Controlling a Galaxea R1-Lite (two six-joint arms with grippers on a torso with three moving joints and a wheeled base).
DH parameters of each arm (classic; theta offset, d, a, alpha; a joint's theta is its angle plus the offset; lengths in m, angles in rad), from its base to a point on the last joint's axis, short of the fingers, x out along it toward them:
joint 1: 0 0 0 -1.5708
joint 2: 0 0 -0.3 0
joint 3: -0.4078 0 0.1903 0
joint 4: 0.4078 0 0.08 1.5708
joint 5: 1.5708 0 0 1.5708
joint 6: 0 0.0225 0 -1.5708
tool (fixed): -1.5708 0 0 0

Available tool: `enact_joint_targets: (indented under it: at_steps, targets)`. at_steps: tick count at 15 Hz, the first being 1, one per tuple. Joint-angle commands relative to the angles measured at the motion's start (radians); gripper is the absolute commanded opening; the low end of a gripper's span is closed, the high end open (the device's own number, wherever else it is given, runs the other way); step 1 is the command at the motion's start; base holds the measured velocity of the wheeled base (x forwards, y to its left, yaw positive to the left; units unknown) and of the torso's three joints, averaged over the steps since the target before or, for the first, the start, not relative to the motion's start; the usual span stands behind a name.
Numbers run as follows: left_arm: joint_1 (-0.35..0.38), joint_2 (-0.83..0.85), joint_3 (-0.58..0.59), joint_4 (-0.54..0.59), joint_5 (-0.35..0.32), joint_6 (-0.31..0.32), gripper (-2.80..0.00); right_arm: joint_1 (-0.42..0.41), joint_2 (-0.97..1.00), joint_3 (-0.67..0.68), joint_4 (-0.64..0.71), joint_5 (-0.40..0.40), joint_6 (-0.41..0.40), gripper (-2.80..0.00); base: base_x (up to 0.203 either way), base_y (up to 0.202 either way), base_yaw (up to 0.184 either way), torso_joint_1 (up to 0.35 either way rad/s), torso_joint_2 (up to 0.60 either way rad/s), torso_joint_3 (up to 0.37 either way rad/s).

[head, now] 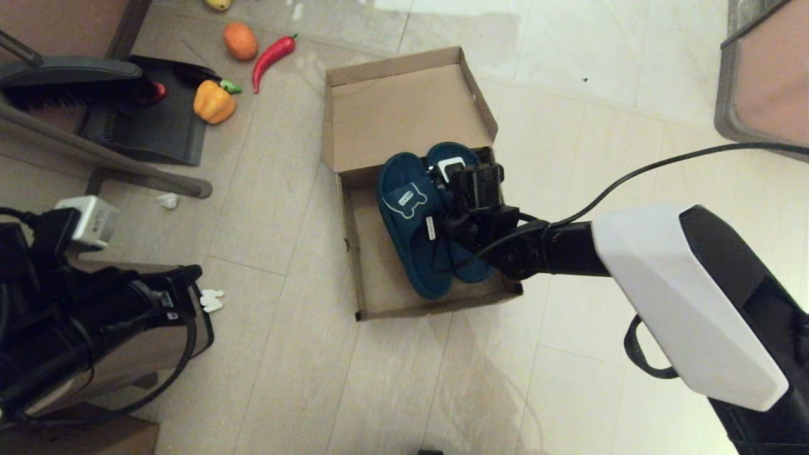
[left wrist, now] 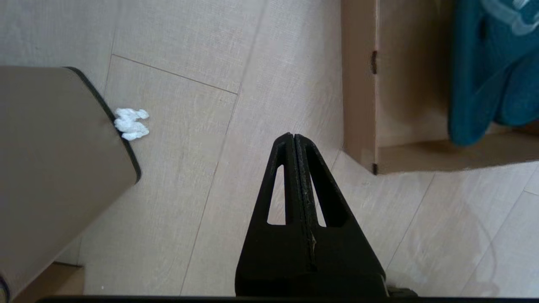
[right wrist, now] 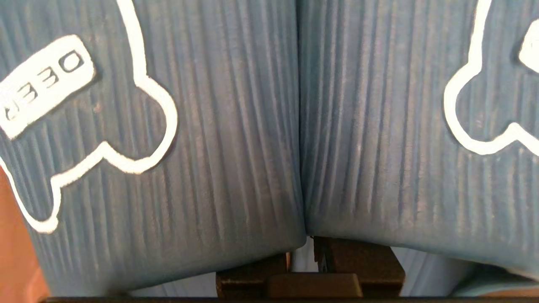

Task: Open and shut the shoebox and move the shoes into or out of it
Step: Put the shoes into the shoe box

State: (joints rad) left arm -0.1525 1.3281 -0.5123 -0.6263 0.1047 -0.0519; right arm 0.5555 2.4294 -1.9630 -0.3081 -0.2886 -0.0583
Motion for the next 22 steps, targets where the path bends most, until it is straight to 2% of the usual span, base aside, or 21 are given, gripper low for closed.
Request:
enact_joint_targets:
  at_steps: [1,5,11,14,15,16,22]
  targets:
    - [0.008,-0.010,0.002,-0.004,0.001,0.000,-2.80,0.001,0.067,0.000,-0.030,-0.014,-0.012,-2.80,0.000,0.000,0.000,0.000,0.00,0.000]
    - [0.025,-0.024,-0.003,-0.002,0.000,-0.002,-2.80,0.001,0.118,-0.001,-0.094,-0.071,-0.013,-2.80,0.000,0.000,0.000,0.000,0.00,0.000]
    - [0.030,-0.054,-0.003,0.004,0.000,0.000,-2.80,0.001,0.112,0.009,-0.037,-0.070,-0.009,-2.80,0.000,0.000,0.000,0.000,0.00,0.000]
    - [0.030,-0.096,-0.002,0.061,0.000,0.000,-2.80,0.002,0.112,0.012,-0.042,-0.076,0.021,-2.80,0.000,0.000,0.000,0.000,0.00,0.000]
    - [0.030,-0.111,0.000,0.079,-0.002,0.000,-2.80,0.001,0.113,0.012,-0.040,-0.087,0.038,-2.13,0.000,0.000,0.000,0.000,0.00,0.000]
    - [0.030,-0.122,0.004,0.090,-0.003,0.000,-2.80,0.001,0.114,0.012,-0.042,-0.092,0.046,0.00,0.000,0.000,0.000,0.000,0.00,0.000]
    - [0.030,-0.136,0.003,0.099,-0.003,0.000,-2.80,0.012,0.080,0.039,-0.035,-0.092,0.056,0.00,0.000,0.000,0.000,0.000,0.00,0.000]
